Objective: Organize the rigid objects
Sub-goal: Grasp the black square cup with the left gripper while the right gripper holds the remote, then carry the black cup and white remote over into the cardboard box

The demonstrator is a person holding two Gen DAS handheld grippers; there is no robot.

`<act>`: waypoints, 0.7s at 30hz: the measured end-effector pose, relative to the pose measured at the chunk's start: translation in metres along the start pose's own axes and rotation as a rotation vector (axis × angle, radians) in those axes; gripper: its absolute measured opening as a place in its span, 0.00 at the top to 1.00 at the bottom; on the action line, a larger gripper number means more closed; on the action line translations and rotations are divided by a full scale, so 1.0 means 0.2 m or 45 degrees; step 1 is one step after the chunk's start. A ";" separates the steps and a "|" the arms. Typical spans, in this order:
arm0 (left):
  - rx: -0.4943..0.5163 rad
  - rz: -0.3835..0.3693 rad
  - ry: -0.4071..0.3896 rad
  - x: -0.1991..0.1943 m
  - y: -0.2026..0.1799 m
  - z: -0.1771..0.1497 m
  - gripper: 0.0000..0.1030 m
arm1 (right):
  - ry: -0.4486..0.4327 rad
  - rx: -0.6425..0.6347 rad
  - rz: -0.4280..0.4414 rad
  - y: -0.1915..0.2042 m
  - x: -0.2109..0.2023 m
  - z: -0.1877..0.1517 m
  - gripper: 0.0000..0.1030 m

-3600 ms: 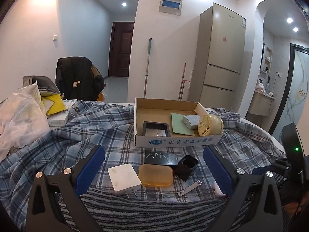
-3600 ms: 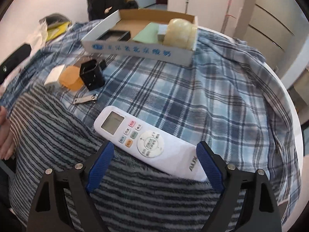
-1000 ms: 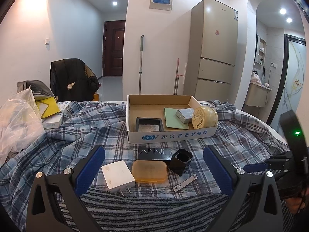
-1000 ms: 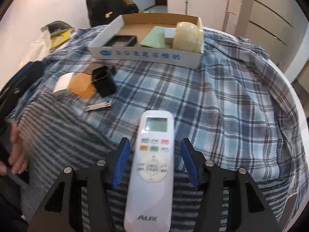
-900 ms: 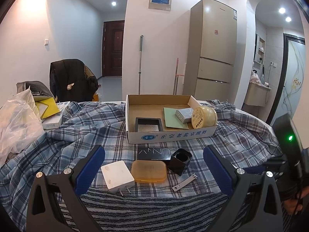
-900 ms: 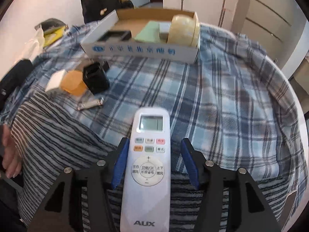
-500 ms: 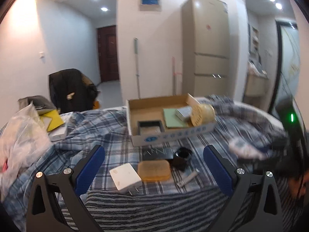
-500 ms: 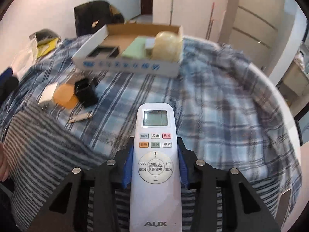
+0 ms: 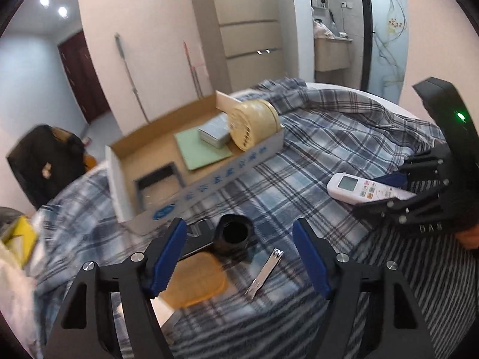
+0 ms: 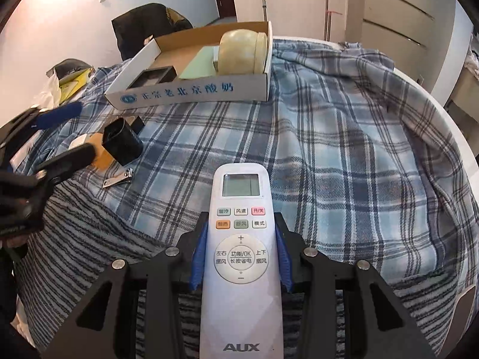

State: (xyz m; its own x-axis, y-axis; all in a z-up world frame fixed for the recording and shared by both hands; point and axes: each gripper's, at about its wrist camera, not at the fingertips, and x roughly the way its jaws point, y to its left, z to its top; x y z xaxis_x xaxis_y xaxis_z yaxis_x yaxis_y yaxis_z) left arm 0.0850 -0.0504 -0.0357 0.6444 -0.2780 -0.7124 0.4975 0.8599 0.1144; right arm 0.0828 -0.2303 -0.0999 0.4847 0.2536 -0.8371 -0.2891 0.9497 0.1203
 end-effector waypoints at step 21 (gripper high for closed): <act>-0.158 -0.017 0.108 0.11 0.10 0.00 0.69 | -0.007 -0.024 -0.027 0.00 0.00 0.00 0.62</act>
State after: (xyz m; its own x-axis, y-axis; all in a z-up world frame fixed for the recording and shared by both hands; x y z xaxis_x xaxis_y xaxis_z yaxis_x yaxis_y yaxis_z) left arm 0.1092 -0.0396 -0.0496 0.5840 -0.2571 -0.7699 0.4267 0.9041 0.0218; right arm 0.0824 -0.2301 -0.0994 0.4954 0.2343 -0.8365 -0.2943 0.9513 0.0922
